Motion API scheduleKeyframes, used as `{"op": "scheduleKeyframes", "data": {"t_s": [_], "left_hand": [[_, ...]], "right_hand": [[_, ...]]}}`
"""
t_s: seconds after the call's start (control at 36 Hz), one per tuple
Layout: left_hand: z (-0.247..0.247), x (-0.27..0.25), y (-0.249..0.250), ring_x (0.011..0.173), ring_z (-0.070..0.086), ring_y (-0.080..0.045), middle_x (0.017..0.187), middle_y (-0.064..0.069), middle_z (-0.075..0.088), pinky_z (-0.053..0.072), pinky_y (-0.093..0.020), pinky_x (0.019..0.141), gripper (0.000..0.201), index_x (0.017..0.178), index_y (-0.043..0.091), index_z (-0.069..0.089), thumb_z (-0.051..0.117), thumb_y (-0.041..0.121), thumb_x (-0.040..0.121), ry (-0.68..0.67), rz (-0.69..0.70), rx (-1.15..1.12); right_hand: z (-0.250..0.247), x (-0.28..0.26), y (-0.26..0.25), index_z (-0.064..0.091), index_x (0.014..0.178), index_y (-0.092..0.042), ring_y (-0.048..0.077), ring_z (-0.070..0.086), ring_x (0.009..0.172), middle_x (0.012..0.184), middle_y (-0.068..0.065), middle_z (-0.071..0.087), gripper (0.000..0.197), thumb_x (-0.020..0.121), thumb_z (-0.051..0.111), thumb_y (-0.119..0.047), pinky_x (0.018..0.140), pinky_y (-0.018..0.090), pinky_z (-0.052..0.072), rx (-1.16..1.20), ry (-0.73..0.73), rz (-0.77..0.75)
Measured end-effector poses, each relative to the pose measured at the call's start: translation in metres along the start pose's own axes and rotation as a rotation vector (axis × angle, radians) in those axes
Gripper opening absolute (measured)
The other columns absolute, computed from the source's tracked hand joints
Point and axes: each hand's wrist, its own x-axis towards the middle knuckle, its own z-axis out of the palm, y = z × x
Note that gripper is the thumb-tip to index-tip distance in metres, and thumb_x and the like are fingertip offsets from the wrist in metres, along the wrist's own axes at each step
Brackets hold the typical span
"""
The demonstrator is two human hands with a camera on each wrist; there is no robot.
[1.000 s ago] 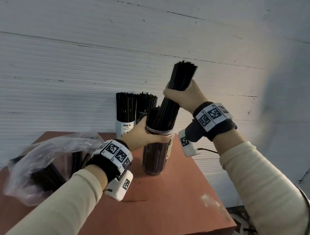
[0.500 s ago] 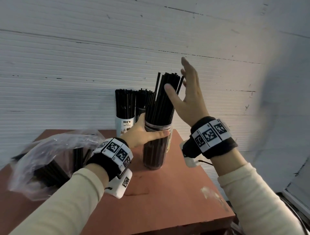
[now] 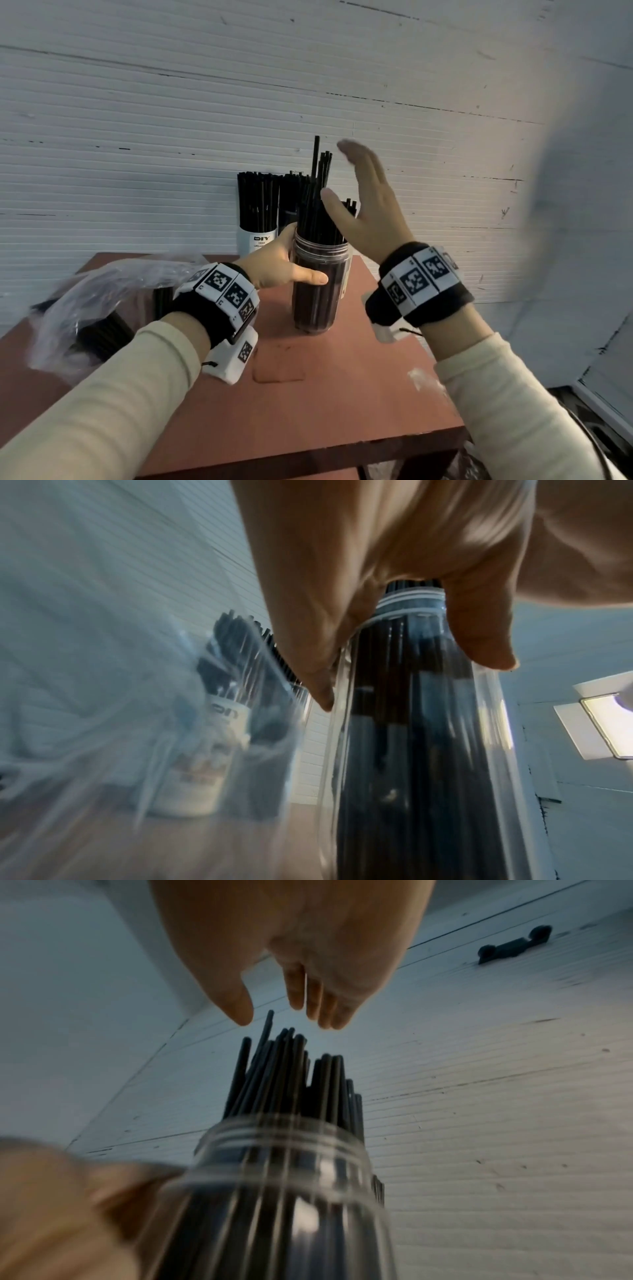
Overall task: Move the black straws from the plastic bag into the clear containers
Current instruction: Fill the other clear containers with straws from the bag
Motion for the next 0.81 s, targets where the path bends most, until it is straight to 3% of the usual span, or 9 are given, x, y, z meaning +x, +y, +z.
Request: {"op": "scheduleKeyframes", "data": {"t_s": [0.08,0.17,0.25,0.39,0.53,0.64,0.72,0.78,0.81], "left_hand": [[-0.001,0.000,-0.003,0.122,0.056,-0.007,0.129,0.009,0.062,0.038,-0.039,0.112,0.096,0.143,0.026,0.037,0.091,0.023,0.064,0.046,0.010,0.004],[-0.001,0.000,-0.005,0.121,0.058,-0.007,0.127,0.010,0.065,0.040,-0.041,0.112,0.106,0.139,0.027,0.042,0.091,0.044,0.046,0.057,0.032,-0.007],[-0.001,0.000,-0.006,0.119,0.059,-0.006,0.125,0.010,0.066,0.041,-0.041,0.111,0.103,0.138,0.026,0.044,0.090,0.042,0.048,0.063,0.048,-0.011],[0.000,0.001,-0.008,0.116,0.062,-0.008,0.120,0.008,0.068,0.043,-0.042,0.109,0.090,0.135,0.024,0.047,0.090,0.030,0.056,0.063,0.042,-0.035],[0.001,0.001,-0.009,0.118,0.060,-0.007,0.122,0.008,0.067,0.041,-0.042,0.111,0.093,0.137,0.024,0.045,0.090,0.030,0.056,0.066,0.047,-0.044],[0.002,0.000,-0.009,0.120,0.059,-0.008,0.124,0.009,0.066,0.039,-0.043,0.112,0.103,0.138,0.025,0.045,0.091,0.042,0.047,0.071,0.044,-0.045],[0.001,0.000,-0.008,0.119,0.060,-0.009,0.123,0.010,0.067,0.040,-0.043,0.111,0.104,0.137,0.026,0.046,0.091,0.047,0.045,0.072,0.034,-0.032],[0.001,-0.001,-0.006,0.118,0.060,-0.008,0.122,0.009,0.068,0.041,-0.043,0.111,0.101,0.137,0.025,0.046,0.094,0.041,0.049,0.072,0.036,-0.030],[0.001,0.000,-0.006,0.117,0.061,-0.008,0.121,0.008,0.068,0.041,-0.043,0.111,0.099,0.137,0.024,0.046,0.095,0.036,0.052,0.070,0.039,-0.031]], "right_hand": [[-0.002,0.018,0.002,0.027,0.150,-0.008,0.011,0.023,0.144,0.157,0.004,0.024,0.060,0.097,0.052,-0.024,0.114,0.012,0.017,-0.029,-0.075,-0.057],[0.003,0.021,0.003,0.047,0.139,-0.006,0.015,0.043,0.132,0.146,0.006,0.043,0.042,0.100,0.048,-0.022,0.107,0.008,0.025,-0.088,-0.135,-0.050],[0.011,0.008,0.005,0.063,0.119,-0.002,0.015,0.056,0.114,0.131,0.006,0.056,0.029,0.099,0.047,-0.015,0.093,-0.003,0.028,-0.062,-0.107,-0.038],[0.012,-0.011,0.002,0.070,0.098,-0.006,0.011,0.061,0.089,0.127,0.004,0.056,0.026,0.098,0.047,-0.016,0.077,0.014,0.045,-0.016,-0.047,0.000],[0.009,-0.010,-0.002,0.063,0.119,-0.011,0.006,0.060,0.100,0.115,0.000,0.063,0.026,0.096,0.052,-0.017,0.089,0.020,0.048,0.037,-0.037,0.018],[0.007,-0.002,-0.006,0.055,0.131,-0.012,0.006,0.058,0.111,0.126,0.000,0.060,0.036,0.096,0.055,-0.021,0.096,0.013,0.041,0.025,-0.056,0.035],[0.009,-0.003,-0.011,0.064,0.116,-0.013,0.007,0.056,0.093,0.097,-0.010,0.063,0.028,0.100,0.047,-0.027,0.097,0.018,0.037,-0.090,-0.199,0.049],[0.012,-0.007,-0.011,0.065,0.089,-0.018,-0.002,0.048,0.069,0.073,-0.018,0.057,0.028,0.102,0.042,-0.028,0.109,0.026,0.033,-0.130,-0.226,0.054],[0.011,-0.009,-0.012,0.055,0.073,-0.022,-0.001,0.046,0.058,0.059,-0.017,0.050,0.034,0.103,0.041,-0.028,0.109,0.029,0.035,-0.116,-0.210,0.063]]}}
